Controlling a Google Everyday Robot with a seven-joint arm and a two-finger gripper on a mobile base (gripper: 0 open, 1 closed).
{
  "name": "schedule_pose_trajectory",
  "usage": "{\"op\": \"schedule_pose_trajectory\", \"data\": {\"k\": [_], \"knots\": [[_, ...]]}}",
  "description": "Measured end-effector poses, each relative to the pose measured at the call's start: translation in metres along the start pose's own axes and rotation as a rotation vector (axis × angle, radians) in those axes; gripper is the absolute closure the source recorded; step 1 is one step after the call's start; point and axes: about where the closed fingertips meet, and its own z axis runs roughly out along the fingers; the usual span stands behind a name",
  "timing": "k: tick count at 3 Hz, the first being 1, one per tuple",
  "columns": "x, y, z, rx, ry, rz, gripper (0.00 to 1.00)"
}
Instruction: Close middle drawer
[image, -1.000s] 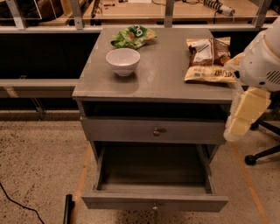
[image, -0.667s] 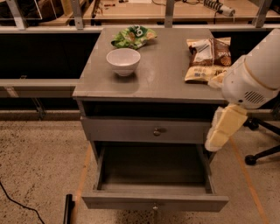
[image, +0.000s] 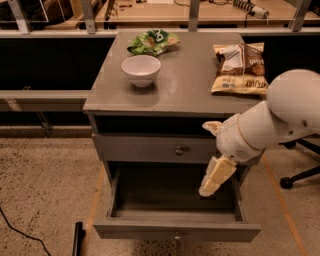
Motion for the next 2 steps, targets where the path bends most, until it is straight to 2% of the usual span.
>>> {"op": "schedule_pose_trajectory", "data": {"k": [1, 2], "knots": [[0.022, 0.003, 0.066, 0.016, 0.014, -0.031, 0.0], [0.023, -0.009, 0.07, 0.076, 0.008, -0.031, 0.0]]}}
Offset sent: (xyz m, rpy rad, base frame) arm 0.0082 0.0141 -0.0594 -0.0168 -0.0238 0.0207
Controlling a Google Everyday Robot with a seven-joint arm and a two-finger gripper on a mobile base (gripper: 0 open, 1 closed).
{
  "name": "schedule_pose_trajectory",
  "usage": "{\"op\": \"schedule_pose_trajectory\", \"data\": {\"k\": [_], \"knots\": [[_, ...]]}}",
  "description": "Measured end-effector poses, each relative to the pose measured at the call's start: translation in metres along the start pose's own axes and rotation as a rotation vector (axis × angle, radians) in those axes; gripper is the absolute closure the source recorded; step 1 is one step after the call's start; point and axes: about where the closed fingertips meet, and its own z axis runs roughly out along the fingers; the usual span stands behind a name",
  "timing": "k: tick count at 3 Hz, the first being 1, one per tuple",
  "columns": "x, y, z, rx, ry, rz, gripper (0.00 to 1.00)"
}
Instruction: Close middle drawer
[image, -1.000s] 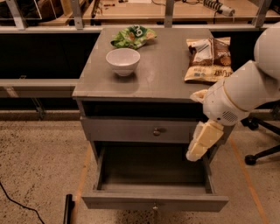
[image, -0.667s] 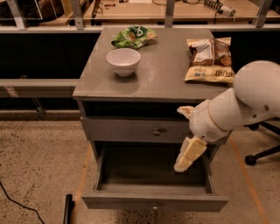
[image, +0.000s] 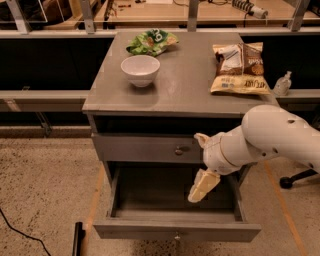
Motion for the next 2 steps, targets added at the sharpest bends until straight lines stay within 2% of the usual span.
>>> {"op": "schedule_pose_trajectory", "data": {"k": [1, 2], "knots": [[0.002, 0.001, 0.001, -0.001, 0.001, 0.002, 0.0], [0.044, 0.015, 0.023, -0.007, 0.026, 0.047, 0.0]]}}
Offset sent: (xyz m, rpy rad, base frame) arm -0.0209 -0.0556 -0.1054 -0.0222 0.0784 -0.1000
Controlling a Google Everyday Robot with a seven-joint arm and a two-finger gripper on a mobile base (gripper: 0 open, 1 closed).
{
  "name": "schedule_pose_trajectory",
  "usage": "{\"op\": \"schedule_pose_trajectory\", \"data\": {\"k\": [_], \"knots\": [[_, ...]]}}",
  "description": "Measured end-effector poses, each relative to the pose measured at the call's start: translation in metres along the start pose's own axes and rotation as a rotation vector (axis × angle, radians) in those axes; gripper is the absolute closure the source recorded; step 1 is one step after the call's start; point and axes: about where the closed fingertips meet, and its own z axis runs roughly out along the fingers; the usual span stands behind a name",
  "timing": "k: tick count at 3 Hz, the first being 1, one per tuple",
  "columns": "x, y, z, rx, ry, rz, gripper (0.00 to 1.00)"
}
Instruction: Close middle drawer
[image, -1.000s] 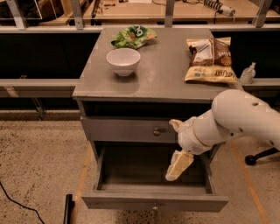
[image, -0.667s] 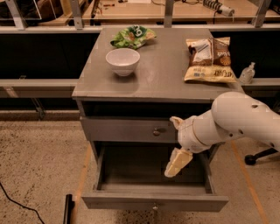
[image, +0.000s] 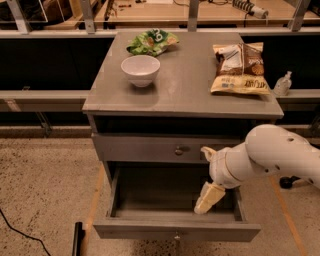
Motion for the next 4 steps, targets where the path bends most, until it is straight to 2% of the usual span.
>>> {"op": "schedule_pose_trajectory", "data": {"k": [1, 2, 4], "knots": [[0.047, 0.019, 0.029, -0.054, 0.02, 0.034, 0.0], [0.079, 0.034, 0.062, -0.051, 0.072, 0.01, 0.0], [0.086, 0.036, 0.073, -0.058, 0.089, 0.006, 0.0]]}}
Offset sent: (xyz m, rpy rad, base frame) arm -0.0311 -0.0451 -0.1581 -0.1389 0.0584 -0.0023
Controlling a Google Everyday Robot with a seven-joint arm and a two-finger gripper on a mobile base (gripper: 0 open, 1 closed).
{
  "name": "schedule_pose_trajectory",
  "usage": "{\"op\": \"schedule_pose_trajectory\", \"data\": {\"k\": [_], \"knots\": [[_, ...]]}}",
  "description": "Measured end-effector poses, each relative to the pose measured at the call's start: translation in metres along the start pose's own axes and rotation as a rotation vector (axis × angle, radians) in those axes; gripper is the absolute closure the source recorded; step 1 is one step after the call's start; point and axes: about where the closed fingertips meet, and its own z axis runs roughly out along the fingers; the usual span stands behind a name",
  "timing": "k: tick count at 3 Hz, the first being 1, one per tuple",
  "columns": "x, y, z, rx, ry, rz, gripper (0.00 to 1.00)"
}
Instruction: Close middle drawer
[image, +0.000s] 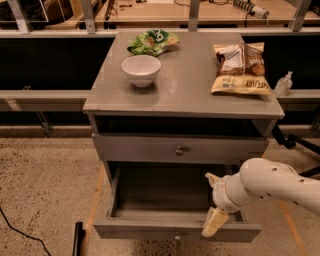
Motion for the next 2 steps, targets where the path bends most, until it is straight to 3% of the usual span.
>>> {"op": "schedule_pose_trajectory", "data": {"k": [2], "knots": [[0.019, 0.0, 0.026, 0.017, 0.064, -0.048, 0.0]]}}
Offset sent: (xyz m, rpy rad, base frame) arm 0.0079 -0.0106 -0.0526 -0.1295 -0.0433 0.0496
